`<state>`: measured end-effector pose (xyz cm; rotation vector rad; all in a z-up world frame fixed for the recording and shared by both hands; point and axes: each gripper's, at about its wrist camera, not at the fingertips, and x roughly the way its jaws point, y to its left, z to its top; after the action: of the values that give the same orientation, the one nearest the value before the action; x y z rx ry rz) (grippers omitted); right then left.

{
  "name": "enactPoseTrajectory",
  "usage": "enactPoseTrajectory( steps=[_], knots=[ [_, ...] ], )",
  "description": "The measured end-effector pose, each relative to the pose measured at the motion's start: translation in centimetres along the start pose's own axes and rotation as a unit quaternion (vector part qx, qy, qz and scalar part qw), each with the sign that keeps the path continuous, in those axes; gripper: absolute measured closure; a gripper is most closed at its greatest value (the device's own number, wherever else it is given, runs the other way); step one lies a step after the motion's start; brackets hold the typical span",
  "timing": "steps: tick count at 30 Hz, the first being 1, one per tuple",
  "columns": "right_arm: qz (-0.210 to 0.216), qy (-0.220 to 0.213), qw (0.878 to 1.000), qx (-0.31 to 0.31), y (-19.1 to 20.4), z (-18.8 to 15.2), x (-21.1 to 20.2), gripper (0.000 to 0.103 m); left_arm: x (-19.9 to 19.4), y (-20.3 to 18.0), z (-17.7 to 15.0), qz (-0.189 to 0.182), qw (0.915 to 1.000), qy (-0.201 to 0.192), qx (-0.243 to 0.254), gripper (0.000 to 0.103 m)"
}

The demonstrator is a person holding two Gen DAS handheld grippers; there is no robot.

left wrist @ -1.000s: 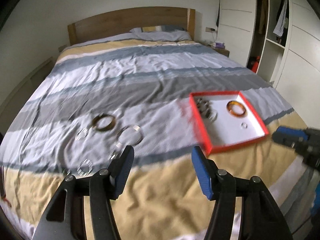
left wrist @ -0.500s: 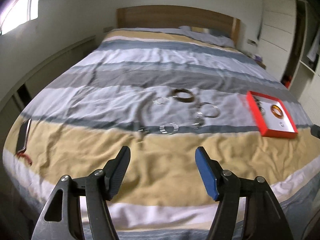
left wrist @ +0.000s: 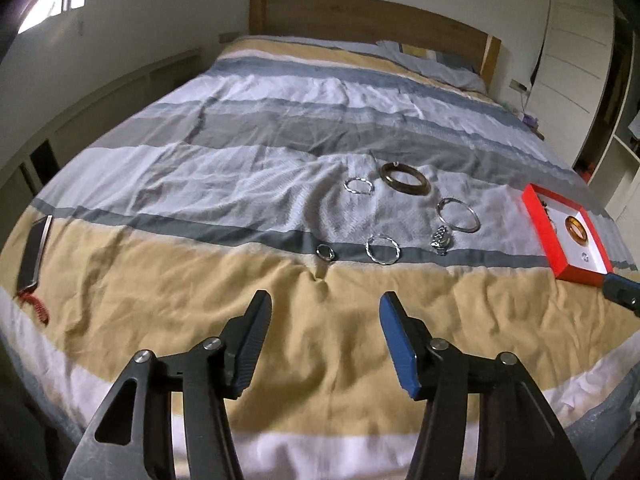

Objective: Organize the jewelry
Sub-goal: 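Move both tools back toward the rings and watch on the bed, then grasp a silver ring with the left tool while the right tool grasps the silver watch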

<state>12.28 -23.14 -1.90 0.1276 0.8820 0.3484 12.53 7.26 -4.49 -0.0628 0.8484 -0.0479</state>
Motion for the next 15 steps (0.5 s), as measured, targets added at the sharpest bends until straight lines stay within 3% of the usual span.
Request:
enactPoseTrajectory(
  steps=[4,15],
  knots=[
    [0.010,0.016,1.000,0.008,-0.5,0.5,3.0,0.069,3.2,0.5,1.1,-0.014,0.9998,0.015,-0.007,0.051],
    [0.042,0.049,0.998,0.011,-0.9,2.0,10.5,0.069,11.6,1.3,2.9,-0.002,0.9982,0.060,-0.012,0.059]
  ],
)
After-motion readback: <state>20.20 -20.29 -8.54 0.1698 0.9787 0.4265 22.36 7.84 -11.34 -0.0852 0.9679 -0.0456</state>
